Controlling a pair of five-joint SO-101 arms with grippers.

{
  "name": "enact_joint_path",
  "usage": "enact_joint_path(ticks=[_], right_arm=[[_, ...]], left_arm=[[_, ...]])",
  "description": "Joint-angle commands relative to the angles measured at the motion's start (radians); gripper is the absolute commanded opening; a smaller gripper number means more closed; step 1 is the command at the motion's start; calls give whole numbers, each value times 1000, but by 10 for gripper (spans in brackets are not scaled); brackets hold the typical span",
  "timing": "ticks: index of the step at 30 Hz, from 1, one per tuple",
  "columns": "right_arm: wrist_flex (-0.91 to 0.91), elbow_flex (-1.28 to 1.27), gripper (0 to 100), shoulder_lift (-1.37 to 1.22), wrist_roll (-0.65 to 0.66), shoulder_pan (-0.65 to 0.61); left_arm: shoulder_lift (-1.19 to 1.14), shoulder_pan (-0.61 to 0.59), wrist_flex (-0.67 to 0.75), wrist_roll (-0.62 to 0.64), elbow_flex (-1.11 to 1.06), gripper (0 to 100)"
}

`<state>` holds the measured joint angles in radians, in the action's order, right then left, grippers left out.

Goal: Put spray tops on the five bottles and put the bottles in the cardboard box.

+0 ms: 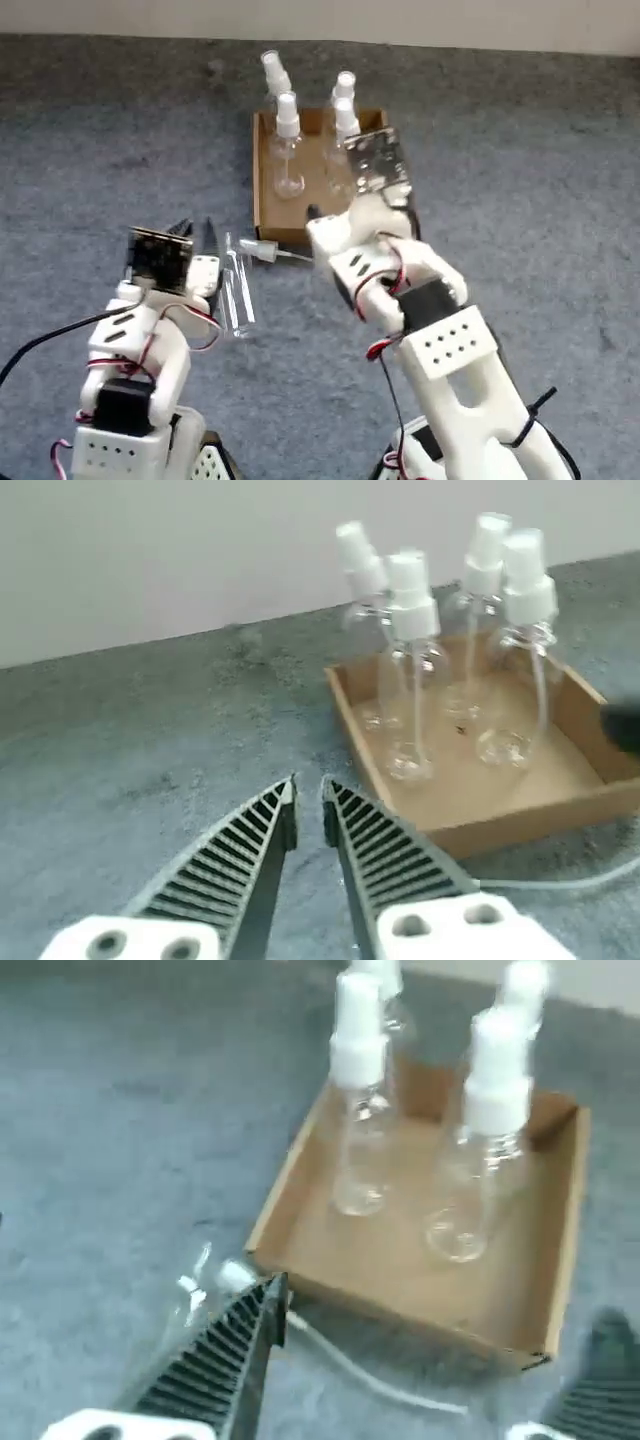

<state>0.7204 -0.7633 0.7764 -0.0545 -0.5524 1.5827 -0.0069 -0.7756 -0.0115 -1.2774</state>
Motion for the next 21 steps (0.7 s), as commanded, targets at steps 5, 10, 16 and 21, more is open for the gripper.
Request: enact_joint_path(ticks=[5, 10, 16, 21], right_arm=[[159, 54, 279, -65, -72, -220], [160, 113, 337, -208, -170, -360], [94, 199, 364, -426, -292, -473], [50, 305, 364, -595, -293, -473]], left_arm=[[-432, -228, -172, -32, 407, 7], [-812, -390, -334, -75, 750, 60], [-1067, -559, -402, -170, 952, 214], [-1122, -631, -400, -218, 954, 221]])
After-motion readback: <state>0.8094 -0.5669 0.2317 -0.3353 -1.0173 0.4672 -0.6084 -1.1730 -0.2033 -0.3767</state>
